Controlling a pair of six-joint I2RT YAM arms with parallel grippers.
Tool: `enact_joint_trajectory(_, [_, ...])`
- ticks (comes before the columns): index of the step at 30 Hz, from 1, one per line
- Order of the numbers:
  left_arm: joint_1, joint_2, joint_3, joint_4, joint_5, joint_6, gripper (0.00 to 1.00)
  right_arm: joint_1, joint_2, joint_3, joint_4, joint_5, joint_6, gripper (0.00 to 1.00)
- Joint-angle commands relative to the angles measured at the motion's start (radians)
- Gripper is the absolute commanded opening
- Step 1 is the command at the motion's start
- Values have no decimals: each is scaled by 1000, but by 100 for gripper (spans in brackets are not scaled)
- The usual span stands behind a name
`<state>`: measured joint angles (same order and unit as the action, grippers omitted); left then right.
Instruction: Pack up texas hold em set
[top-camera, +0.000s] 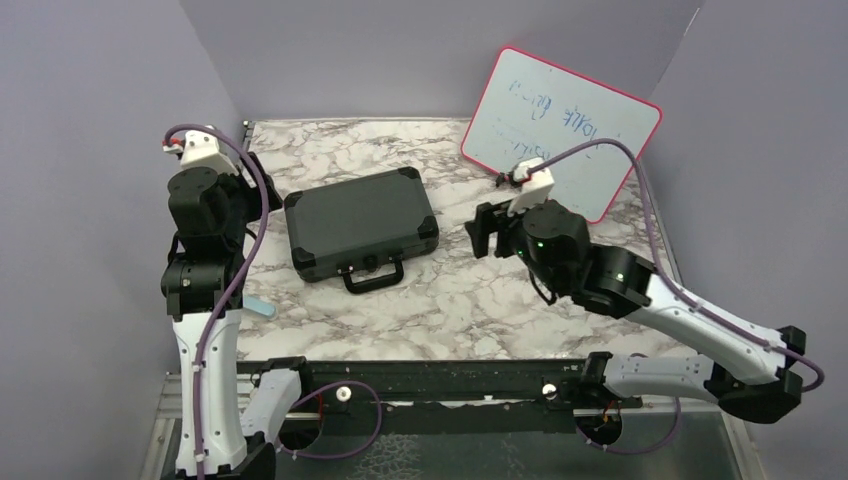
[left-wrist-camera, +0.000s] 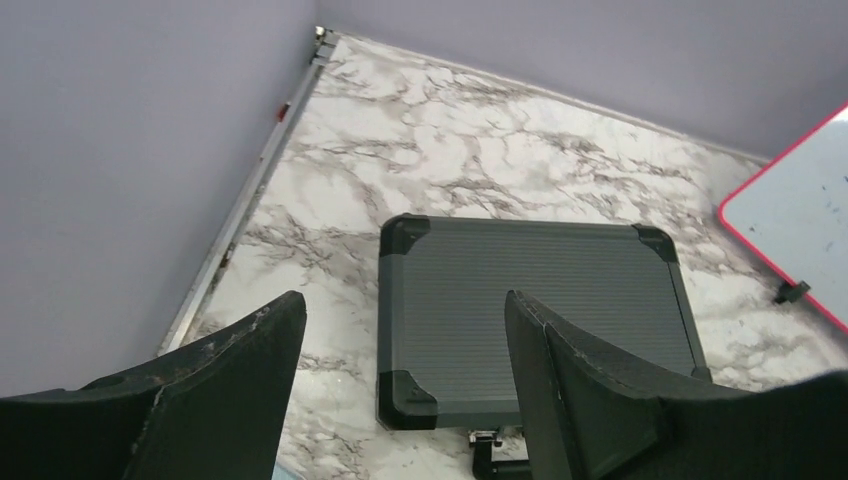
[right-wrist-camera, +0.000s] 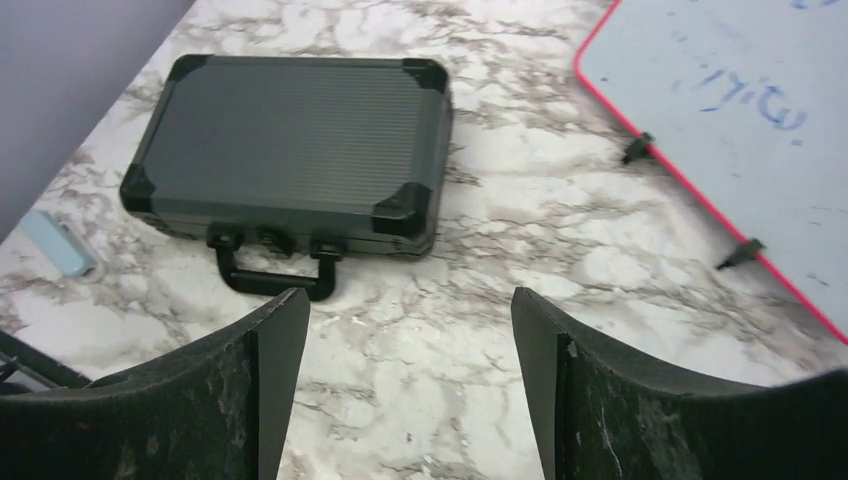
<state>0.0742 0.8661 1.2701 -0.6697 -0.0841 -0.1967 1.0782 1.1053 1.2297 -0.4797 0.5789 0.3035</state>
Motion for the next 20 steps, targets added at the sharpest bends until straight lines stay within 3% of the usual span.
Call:
enact_joint_trajectory(1, [-4,-39,54,-76,-136,10,77,1,-120,-35,-148,171,-19,78])
enact_joint_trajectory(12, [-4,-108,48,-66,-113,-40,90,1,-243,-75,-217,164,91,82])
enact_joint_trajectory(20, [-4,-228,-39,-79,-118,-118,94,1,-299,-108,-170,116,35,83])
